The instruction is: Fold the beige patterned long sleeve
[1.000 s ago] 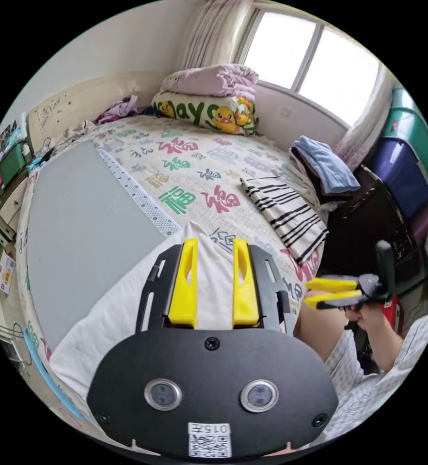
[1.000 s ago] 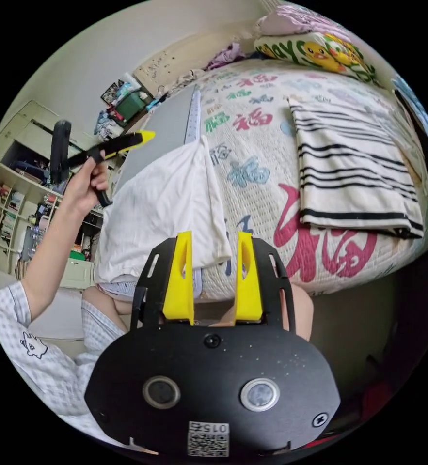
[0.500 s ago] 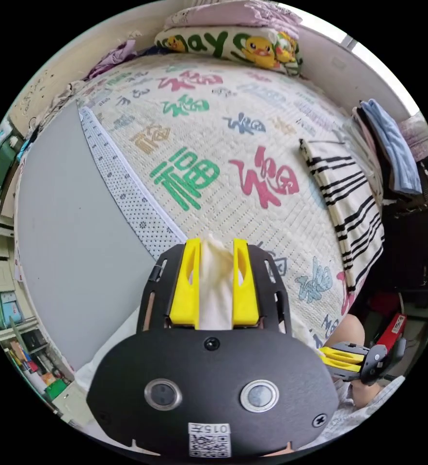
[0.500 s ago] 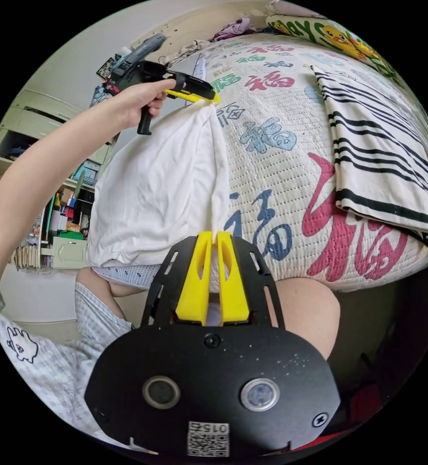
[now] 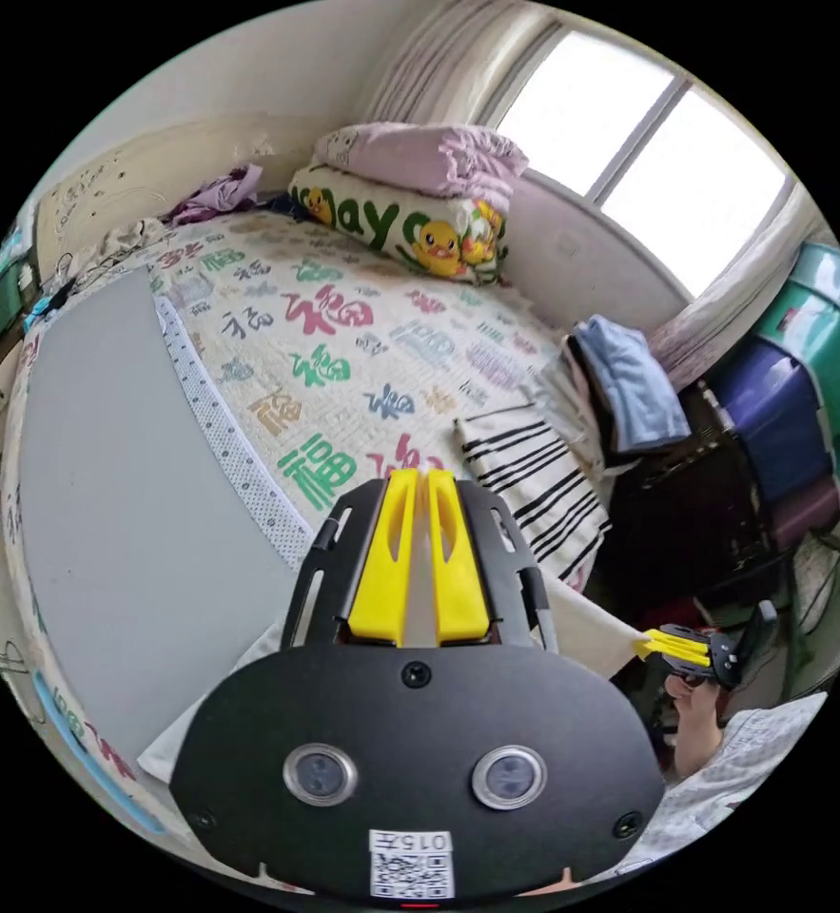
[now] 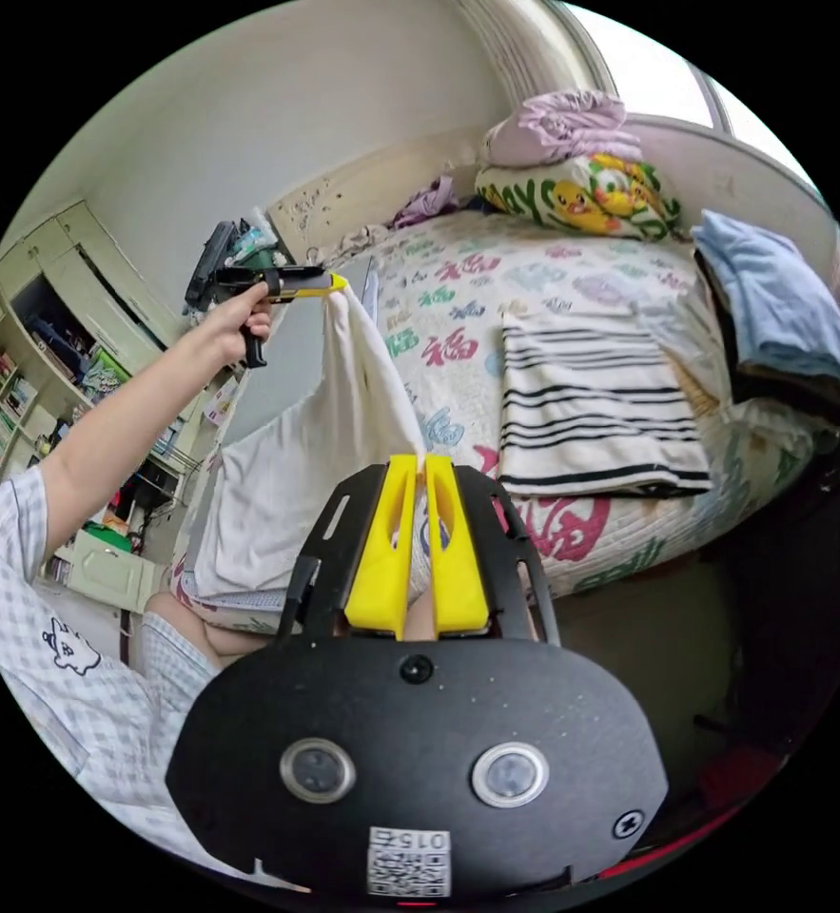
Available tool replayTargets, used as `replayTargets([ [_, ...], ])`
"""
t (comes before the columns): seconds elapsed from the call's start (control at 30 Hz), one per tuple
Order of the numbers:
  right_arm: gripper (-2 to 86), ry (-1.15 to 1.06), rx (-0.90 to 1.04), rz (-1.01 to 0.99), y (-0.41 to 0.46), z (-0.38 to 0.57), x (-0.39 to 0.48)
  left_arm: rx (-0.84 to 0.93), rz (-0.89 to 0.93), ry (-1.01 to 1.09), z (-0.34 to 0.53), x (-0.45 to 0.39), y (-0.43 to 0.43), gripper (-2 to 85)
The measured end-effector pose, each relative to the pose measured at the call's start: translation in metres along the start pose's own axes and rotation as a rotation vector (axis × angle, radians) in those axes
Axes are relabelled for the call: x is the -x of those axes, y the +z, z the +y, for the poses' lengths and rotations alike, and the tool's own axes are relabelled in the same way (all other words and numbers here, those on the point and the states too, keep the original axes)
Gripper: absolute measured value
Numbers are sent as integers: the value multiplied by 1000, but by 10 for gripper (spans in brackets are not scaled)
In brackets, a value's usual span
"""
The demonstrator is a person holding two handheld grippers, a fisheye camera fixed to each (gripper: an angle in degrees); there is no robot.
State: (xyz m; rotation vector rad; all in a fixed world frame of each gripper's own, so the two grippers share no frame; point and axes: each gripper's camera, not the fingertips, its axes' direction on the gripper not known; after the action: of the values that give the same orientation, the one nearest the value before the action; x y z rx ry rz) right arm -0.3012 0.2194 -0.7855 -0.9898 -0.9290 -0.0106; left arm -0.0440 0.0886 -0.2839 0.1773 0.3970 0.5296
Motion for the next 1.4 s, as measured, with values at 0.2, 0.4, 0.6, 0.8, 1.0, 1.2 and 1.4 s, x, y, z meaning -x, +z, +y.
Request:
replayTargets([
  [0.2, 5, -301, 13, -155, -50, -10, 106, -168, 135, -75, 65, 63, -100, 3],
  [0.4, 4, -538, 243, -417, 31, 6, 237, -206, 55, -291, 196, 183, -167, 2],
  [0.6, 5, -657, 480, -407, 125, 26, 320, -124, -9, -560, 305, 282, -160, 1],
  [0.8, 5, -640, 556, -380, 139, 15, 348, -240, 23, -637, 342, 304, -183, 38],
  [1.0, 5, -643, 592, -365, 142, 1, 370, -73, 33, -558, 332, 289, -157, 85],
  [1.2, 9, -632, 584, -340, 133, -13, 388, -14, -117, -565, 325, 282, -149, 0],
  [1.4, 31, -623, 634, -305, 134, -25, 396, 43, -184, -552, 338, 269, -150, 14],
])
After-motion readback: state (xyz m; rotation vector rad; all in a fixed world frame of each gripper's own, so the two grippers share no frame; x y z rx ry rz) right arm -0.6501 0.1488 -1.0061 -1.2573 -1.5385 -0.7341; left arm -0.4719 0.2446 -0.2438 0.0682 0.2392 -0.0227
